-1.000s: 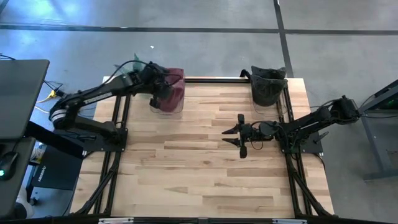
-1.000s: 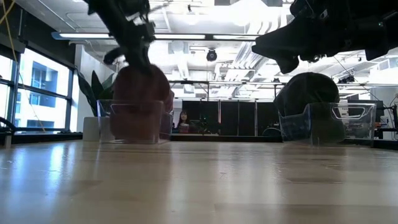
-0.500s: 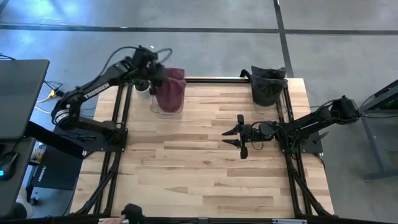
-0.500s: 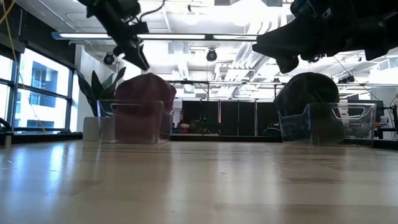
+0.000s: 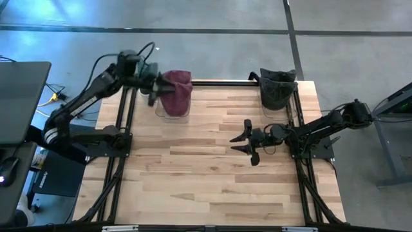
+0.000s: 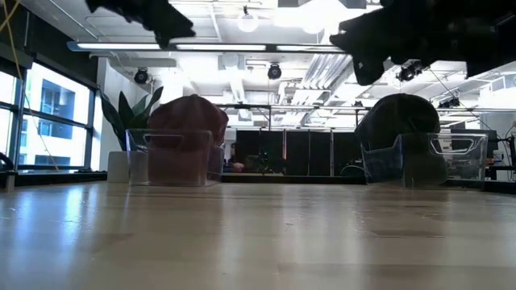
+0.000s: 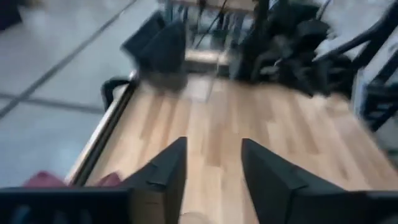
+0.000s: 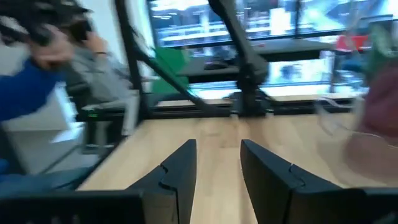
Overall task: Pick & Place hat
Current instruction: Return to Home Position
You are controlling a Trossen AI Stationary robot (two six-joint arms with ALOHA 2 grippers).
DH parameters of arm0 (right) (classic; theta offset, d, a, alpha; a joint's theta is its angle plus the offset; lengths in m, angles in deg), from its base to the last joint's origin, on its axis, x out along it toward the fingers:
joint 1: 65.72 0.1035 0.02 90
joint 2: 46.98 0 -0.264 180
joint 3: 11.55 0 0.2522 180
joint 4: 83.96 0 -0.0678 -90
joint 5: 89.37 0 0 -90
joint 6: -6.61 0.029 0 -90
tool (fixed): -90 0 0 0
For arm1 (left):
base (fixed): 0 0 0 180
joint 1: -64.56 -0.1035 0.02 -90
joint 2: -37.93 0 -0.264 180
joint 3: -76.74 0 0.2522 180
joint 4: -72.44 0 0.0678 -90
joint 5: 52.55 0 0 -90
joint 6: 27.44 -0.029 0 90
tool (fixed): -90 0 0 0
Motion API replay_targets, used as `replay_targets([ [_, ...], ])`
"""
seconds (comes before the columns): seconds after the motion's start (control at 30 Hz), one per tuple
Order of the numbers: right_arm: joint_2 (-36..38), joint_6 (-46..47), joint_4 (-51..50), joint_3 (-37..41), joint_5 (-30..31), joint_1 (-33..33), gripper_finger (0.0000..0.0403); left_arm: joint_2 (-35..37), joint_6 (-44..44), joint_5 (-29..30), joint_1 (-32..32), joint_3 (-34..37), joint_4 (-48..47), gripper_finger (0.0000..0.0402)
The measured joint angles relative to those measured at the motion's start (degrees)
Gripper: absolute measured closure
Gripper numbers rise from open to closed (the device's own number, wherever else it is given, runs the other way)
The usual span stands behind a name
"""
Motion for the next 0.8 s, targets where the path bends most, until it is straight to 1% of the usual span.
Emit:
replay_targets([
  [0.03, 0.4, 0.13, 0.57, 0.0, -2.44, -0.66, 0.0282, 2.2, 1.8, -0.95, 0.47, 2.16, 2.38, 0.0269],
  [0.07, 1.09, 0.68, 0.25, 0.0, -4.8, -1.68, 0.0285, 4.42, 2.85, 0.44, 1.32, 4.43, 4.95, 0.0284],
  [0.13, 3.53, 3.06, -1.24, 0.0, -8.42, -4.73, 0.0299, 8.07, 4.64, 6.12, 3.85, 9.48, 9.38, 0.0316],
  [0.2, 7.49, 6.6, -4.31, -0.02, -11.18, -8.71, 0.0323, 11.17, 6.61, 9.21, 6.08, 14.48, 12.69, 0.0348],
  [0.27, 12.13, 8.22, -10.77, -0.04, -13.21, -12.72, 0.0355, 14.75, 8.41, 9.64, 7.54, 18.85, 14.68, 0.0376],
  [0.33, 17.05, 7.29, -18.9, 0.03, -13.65, -16.06, 0.0386, 18.76, 9.03, 10.22, 8.74, 22.41, 18.15, 0.0394],
  [0.4, 21.93, 5.35, -25.89, 0.11, -14.13, -19.08, 0.0396, 22.04, 9.54, 10.86, 10.03, 25.8, 19.66, 0.0396],
  [0.5, 28.77, 3.7, -34.62, 0.11, -17.67, -22.79, 0.0385, 24.92, 11.37, 11.19, 12.06, 29.65, 22.86, 0.0389],
  [0.57, 33.22, 4.06, -38.33, 0.11, -18.84, -24.12, 0.0388, 26.11, 12.78, 12.45, 13.46, 31.51, 23.87, 0.0388],
  [0.67, 38.23, 5.4, -42.33, 0.09, -18.16, -23.84, 0.04, 28.49, 14.45, 16.49, 15.85, 33.24, 23.85, 0.0392],
  [0.8, 42.01, 6.98, -48.16, 0.09, -13.45, -19.54, 0.0399, 32.29, 15.21, 21.06, 20.77, 35.42, 24.43, 0.04],
])
